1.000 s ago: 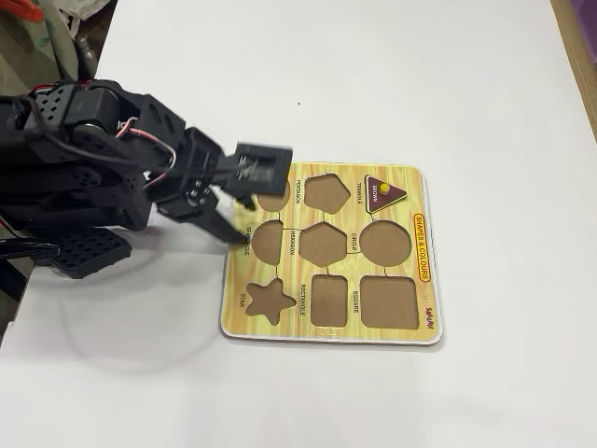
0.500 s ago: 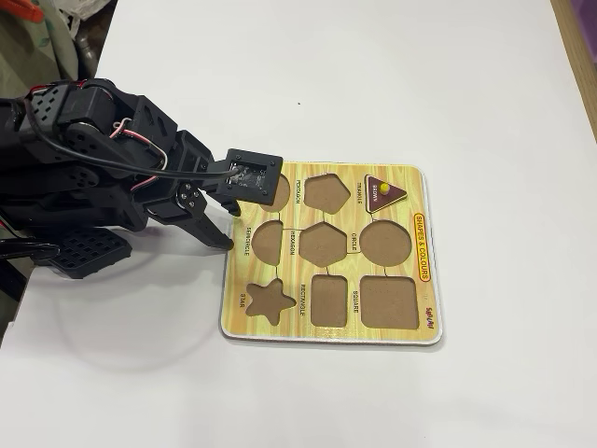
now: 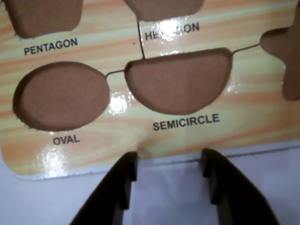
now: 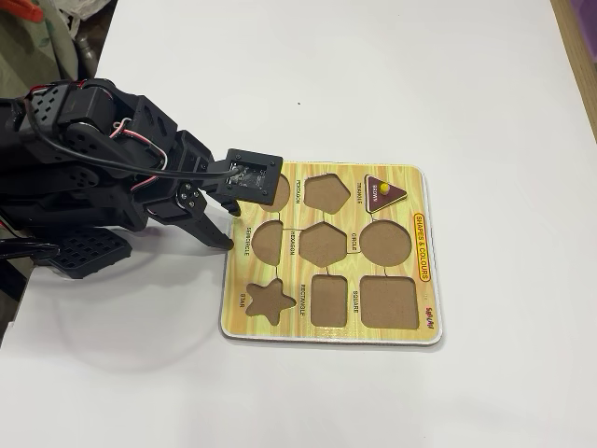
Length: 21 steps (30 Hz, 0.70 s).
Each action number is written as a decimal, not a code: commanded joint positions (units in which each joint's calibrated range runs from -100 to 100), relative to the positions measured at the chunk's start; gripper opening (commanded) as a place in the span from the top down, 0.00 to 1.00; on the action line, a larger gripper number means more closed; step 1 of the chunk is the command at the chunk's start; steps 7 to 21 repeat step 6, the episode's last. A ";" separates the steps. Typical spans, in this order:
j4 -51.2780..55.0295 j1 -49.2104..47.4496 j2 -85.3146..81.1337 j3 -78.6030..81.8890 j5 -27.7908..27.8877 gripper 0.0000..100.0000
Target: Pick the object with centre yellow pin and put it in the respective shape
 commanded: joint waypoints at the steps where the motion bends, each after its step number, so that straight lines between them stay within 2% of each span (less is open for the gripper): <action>1: 0.81 0.35 0.81 0.27 0.24 0.83; 21: 0.81 0.35 0.81 0.27 0.24 0.83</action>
